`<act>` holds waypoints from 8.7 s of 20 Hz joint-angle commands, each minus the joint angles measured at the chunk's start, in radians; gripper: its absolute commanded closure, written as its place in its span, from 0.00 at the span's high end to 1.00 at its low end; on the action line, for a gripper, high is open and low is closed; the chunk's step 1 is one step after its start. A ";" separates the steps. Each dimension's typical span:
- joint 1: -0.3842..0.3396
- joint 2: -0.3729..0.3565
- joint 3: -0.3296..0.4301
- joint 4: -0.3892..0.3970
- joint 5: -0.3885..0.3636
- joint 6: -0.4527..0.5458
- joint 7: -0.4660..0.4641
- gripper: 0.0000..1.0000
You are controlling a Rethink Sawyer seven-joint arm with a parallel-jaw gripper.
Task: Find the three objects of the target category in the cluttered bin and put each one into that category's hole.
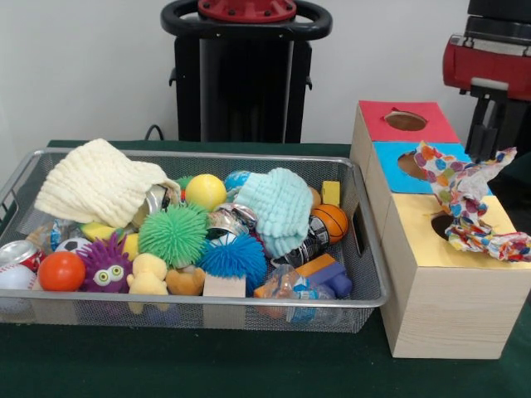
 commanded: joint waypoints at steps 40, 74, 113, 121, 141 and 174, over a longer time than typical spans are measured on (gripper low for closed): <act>-0.026 0.112 0.153 0.066 0.078 -0.250 0.255 0.00; 0.035 0.325 -0.051 -0.134 0.125 -0.038 0.195 0.00; -0.057 0.109 0.060 -0.032 -0.050 0.208 0.067 0.00; -0.086 0.086 0.135 0.006 -0.045 0.119 0.075 0.00; -0.090 0.158 0.168 -0.068 -0.105 0.153 0.094 0.00; -0.100 0.301 0.090 -0.353 -0.116 0.351 0.151 0.00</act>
